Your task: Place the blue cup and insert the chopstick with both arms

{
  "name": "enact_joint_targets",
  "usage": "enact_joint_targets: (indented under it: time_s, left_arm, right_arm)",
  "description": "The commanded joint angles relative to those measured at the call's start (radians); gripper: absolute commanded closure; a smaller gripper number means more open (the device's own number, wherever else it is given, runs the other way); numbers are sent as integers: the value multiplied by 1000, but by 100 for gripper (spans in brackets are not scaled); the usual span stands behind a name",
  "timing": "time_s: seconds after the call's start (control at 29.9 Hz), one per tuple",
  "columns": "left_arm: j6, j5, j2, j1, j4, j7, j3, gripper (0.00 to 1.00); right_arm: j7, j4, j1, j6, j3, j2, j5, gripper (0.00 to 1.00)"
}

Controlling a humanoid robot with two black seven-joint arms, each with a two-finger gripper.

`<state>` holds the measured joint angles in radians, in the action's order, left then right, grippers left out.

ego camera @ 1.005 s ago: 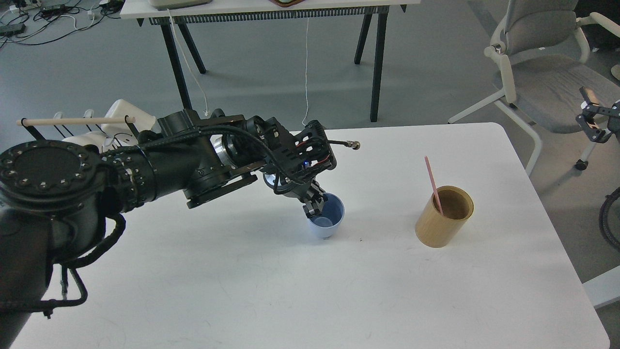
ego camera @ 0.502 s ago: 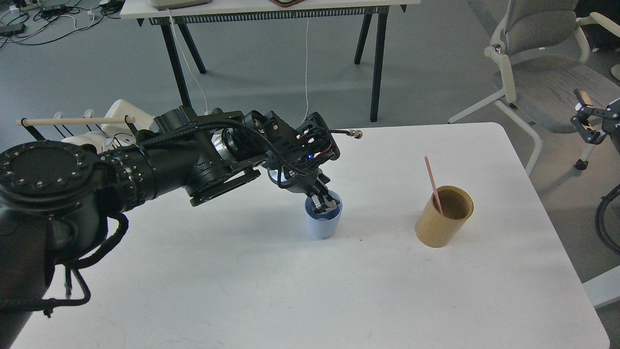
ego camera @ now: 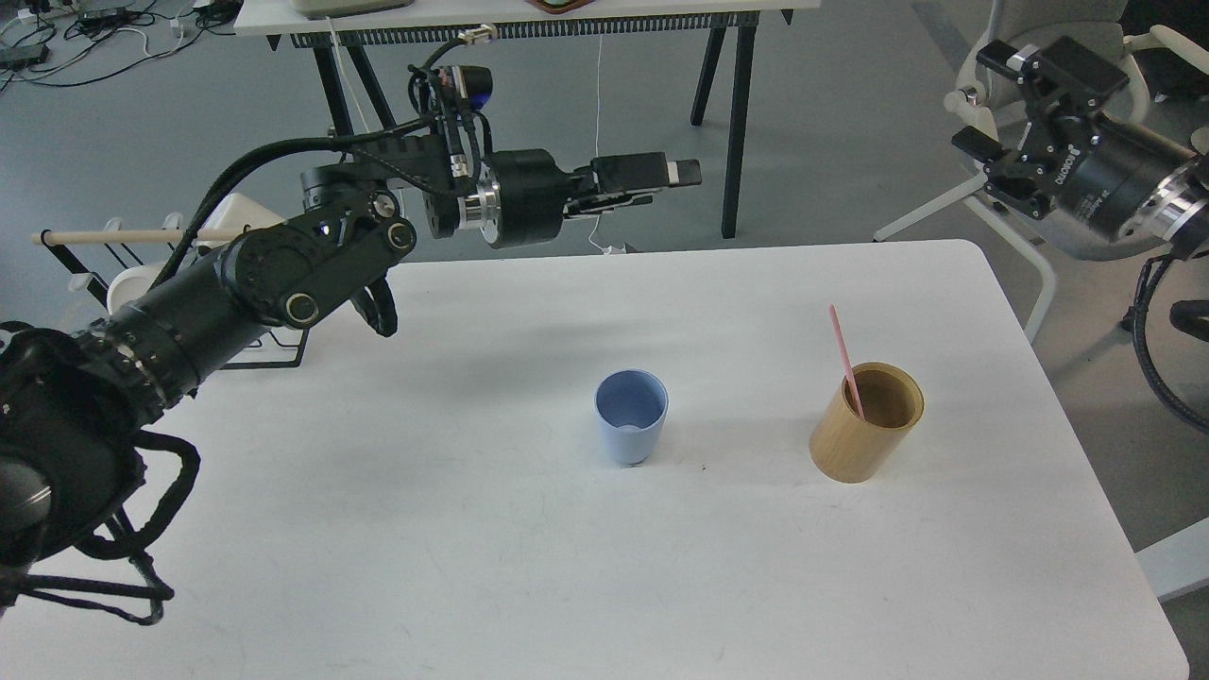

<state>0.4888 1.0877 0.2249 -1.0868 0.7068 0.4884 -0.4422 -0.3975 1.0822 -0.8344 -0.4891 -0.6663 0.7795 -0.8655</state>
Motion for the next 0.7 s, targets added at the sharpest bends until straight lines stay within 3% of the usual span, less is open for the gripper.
enact_joint_targets:
  time_s: [0.0, 0.1, 0.27, 0.37, 0.57, 0.67]
  left_arm:
    - [0, -248, 54, 57, 7, 0, -55, 6]
    - [0, -360, 93, 94, 14, 0, -66, 6]
    - [0, -397, 123, 156, 59, 0, -84, 4]
    - [0, -397, 125, 173, 66, 0, -86, 3]
    - [0, -397, 110, 194, 66, 0, -86, 2]
    - [0, -397, 108, 200, 66, 0, -86, 2]
  right_arm:
    - [-4, 249, 9, 0, 10, 62, -347, 1]
    - [-7, 356, 29, 0, 59, 110, -528, 2]
    - [-7, 389, 32, 329, 226, 167, -732, 2]
    - [-6, 389, 34, 435, 278, 168, -837, 2]
    - [2, 338, 64, 465, 290, 149, -871, 1]
    - [2, 280, 84, 469, 306, 80, -874, 2]
